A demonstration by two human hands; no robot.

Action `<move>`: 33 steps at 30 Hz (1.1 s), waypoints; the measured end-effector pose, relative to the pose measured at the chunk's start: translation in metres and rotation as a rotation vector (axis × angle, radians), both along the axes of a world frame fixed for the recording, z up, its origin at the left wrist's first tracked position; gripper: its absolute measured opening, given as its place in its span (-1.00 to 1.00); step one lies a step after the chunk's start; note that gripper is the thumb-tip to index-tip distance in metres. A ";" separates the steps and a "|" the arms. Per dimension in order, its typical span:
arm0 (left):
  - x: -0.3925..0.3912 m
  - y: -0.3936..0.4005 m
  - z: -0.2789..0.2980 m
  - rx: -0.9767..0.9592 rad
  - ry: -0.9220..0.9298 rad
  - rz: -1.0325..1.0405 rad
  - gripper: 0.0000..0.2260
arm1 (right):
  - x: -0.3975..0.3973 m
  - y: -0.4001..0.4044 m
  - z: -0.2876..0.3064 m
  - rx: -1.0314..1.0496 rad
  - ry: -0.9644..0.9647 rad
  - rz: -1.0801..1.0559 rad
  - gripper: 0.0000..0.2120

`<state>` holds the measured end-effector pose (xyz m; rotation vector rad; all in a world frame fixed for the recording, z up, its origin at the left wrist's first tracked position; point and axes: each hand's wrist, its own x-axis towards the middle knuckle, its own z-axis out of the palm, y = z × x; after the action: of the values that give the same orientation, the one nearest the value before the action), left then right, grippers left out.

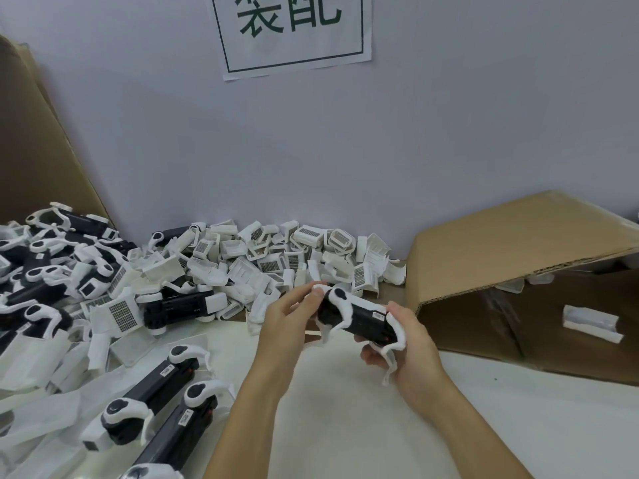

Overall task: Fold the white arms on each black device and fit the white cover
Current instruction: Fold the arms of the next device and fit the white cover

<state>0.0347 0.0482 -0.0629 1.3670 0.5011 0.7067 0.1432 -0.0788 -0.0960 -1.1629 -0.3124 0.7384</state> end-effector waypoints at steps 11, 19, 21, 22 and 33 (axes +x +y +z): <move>0.006 -0.010 0.001 -0.096 -0.190 -0.033 -0.80 | -0.011 -0.010 0.012 0.136 0.518 0.325 -0.40; 0.007 -0.006 -0.001 -0.275 -0.195 -0.013 -0.81 | -0.004 -0.009 0.002 0.210 0.397 0.319 -0.48; 0.007 -0.005 -0.004 -0.379 -0.193 0.030 -0.83 | -0.004 -0.005 -0.001 0.256 0.303 0.228 -0.59; 0.006 -0.004 -0.006 -0.420 -0.188 0.062 -0.82 | -0.003 -0.004 -0.003 0.273 0.225 0.163 -0.64; 0.007 -0.004 -0.009 -0.214 -0.106 0.125 -0.78 | -0.010 0.000 -0.012 0.002 -0.575 0.001 -0.50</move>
<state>0.0420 0.0443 -0.0718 1.1000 0.5642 0.7990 0.1329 -0.0783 -0.1078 -1.3596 -0.7917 0.3898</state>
